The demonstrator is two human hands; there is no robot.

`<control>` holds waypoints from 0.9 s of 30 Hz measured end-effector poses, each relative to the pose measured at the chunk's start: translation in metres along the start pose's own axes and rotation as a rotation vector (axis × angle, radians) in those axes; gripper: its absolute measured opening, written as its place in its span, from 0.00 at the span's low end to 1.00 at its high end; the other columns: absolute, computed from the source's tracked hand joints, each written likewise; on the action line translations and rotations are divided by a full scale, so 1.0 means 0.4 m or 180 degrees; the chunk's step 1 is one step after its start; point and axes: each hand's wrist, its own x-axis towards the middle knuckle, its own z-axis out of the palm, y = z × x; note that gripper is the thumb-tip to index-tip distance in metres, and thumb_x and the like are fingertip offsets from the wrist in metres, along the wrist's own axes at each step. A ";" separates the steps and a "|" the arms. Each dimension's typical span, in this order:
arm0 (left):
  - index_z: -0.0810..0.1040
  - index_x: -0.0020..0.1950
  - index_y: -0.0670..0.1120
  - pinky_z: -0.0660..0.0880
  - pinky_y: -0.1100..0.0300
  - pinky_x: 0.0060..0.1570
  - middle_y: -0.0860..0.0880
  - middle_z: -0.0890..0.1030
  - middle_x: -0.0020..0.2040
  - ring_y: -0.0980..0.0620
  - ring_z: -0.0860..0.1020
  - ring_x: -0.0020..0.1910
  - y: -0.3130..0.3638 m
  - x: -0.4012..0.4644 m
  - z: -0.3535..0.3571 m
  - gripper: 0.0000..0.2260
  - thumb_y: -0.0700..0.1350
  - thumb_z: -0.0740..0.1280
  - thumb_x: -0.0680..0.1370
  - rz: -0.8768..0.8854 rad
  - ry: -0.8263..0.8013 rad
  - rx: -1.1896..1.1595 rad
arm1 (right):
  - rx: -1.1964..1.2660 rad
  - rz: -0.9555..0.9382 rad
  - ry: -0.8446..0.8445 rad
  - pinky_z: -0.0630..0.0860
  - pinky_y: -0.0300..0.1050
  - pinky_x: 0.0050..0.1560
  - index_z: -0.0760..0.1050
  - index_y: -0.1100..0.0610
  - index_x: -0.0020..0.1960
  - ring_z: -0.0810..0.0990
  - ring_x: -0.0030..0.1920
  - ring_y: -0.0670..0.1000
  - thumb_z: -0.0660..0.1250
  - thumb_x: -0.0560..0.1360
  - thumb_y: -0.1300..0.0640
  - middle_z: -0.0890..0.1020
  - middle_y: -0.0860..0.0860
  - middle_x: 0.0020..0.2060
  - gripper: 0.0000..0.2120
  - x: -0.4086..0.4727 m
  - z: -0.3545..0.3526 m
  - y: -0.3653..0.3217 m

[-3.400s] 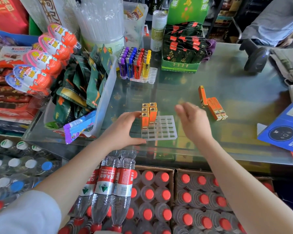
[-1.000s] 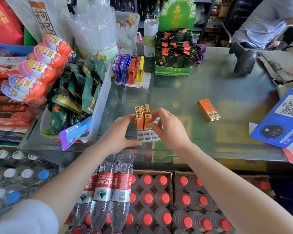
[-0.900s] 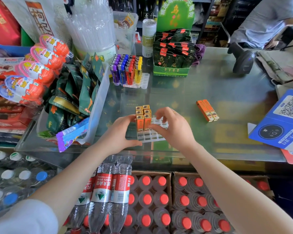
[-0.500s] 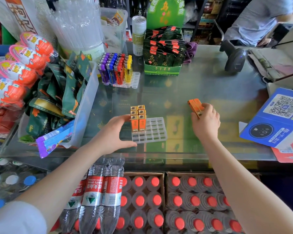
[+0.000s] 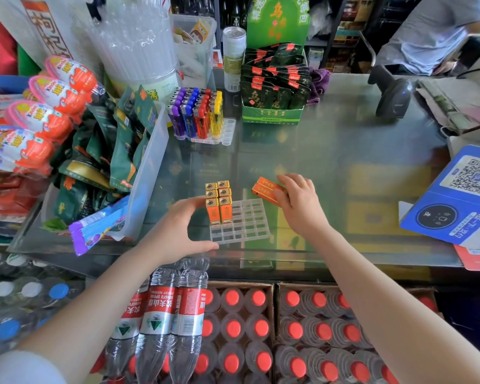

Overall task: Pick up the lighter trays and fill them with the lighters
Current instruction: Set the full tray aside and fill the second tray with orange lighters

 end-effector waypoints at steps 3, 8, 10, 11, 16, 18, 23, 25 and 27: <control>0.63 0.66 0.57 0.59 0.61 0.62 0.63 0.63 0.60 0.63 0.61 0.61 -0.009 -0.008 -0.001 0.34 0.50 0.75 0.65 -0.0016 -0.0007 -0.0042 | -0.0085 0.0133 -0.0011 0.66 0.52 0.60 0.74 0.60 0.61 0.68 0.60 0.60 0.58 0.78 0.55 0.74 0.56 0.62 0.15 0.006 0.000 -0.013; 0.62 0.67 0.56 0.58 0.63 0.61 0.62 0.63 0.60 0.63 0.61 0.61 -0.012 -0.017 0.000 0.34 0.50 0.75 0.65 0.0049 -0.0026 -0.0042 | 0.0103 0.0160 -0.0198 0.69 0.53 0.57 0.77 0.57 0.55 0.71 0.56 0.58 0.64 0.75 0.56 0.78 0.55 0.56 0.10 0.010 -0.027 -0.034; 0.62 0.68 0.55 0.58 0.63 0.61 0.62 0.63 0.59 0.64 0.60 0.60 -0.012 -0.022 0.000 0.35 0.50 0.75 0.66 0.0052 -0.0036 -0.0013 | 0.0060 0.0221 -0.0294 0.70 0.52 0.55 0.76 0.57 0.54 0.73 0.54 0.58 0.65 0.75 0.56 0.79 0.56 0.52 0.10 0.011 -0.034 -0.039; 0.62 0.68 0.55 0.58 0.63 0.61 0.61 0.63 0.60 0.63 0.60 0.61 -0.013 -0.024 0.000 0.35 0.50 0.75 0.66 0.0057 -0.0038 -0.0007 | 0.0079 0.0248 -0.0337 0.71 0.52 0.54 0.74 0.57 0.54 0.73 0.53 0.57 0.65 0.75 0.56 0.80 0.56 0.51 0.10 0.011 -0.035 -0.043; 0.61 0.68 0.55 0.60 0.59 0.63 0.54 0.67 0.68 0.57 0.63 0.66 -0.025 -0.024 0.004 0.35 0.51 0.75 0.66 0.0037 -0.0063 -0.0037 | -0.0282 -0.0316 -0.0335 0.67 0.52 0.56 0.73 0.55 0.60 0.71 0.54 0.58 0.63 0.75 0.58 0.78 0.54 0.55 0.14 0.011 -0.042 -0.056; 0.61 0.68 0.56 0.60 0.61 0.62 0.54 0.67 0.68 0.60 0.62 0.64 -0.026 -0.023 0.003 0.35 0.51 0.75 0.66 0.0061 -0.0070 -0.0030 | -0.0330 -0.0782 -0.0264 0.68 0.52 0.53 0.77 0.54 0.57 0.71 0.50 0.58 0.65 0.74 0.58 0.79 0.54 0.52 0.12 -0.002 -0.047 -0.063; 0.62 0.69 0.54 0.59 0.63 0.61 0.53 0.68 0.67 0.58 0.64 0.65 -0.034 -0.023 0.007 0.36 0.51 0.75 0.65 0.0126 0.0018 -0.0056 | 0.0491 -0.0990 0.0212 0.67 0.36 0.41 0.77 0.57 0.50 0.70 0.41 0.49 0.68 0.73 0.60 0.80 0.50 0.44 0.07 -0.052 -0.055 -0.105; 0.62 0.69 0.53 0.59 0.63 0.61 0.52 0.68 0.67 0.57 0.64 0.65 -0.038 -0.026 0.012 0.36 0.51 0.75 0.65 0.0101 0.0060 -0.0058 | 0.0861 -0.0863 0.0301 0.67 0.29 0.38 0.77 0.58 0.50 0.71 0.38 0.45 0.68 0.72 0.61 0.81 0.51 0.42 0.07 -0.073 -0.054 -0.127; 0.62 0.69 0.52 0.59 0.64 0.60 0.52 0.68 0.67 0.60 0.63 0.63 -0.042 -0.028 0.016 0.37 0.51 0.76 0.64 0.0088 0.0104 -0.0077 | 0.1297 -0.0788 0.0272 0.70 0.32 0.37 0.76 0.58 0.49 0.74 0.38 0.45 0.68 0.72 0.63 0.81 0.53 0.41 0.06 -0.092 -0.054 -0.143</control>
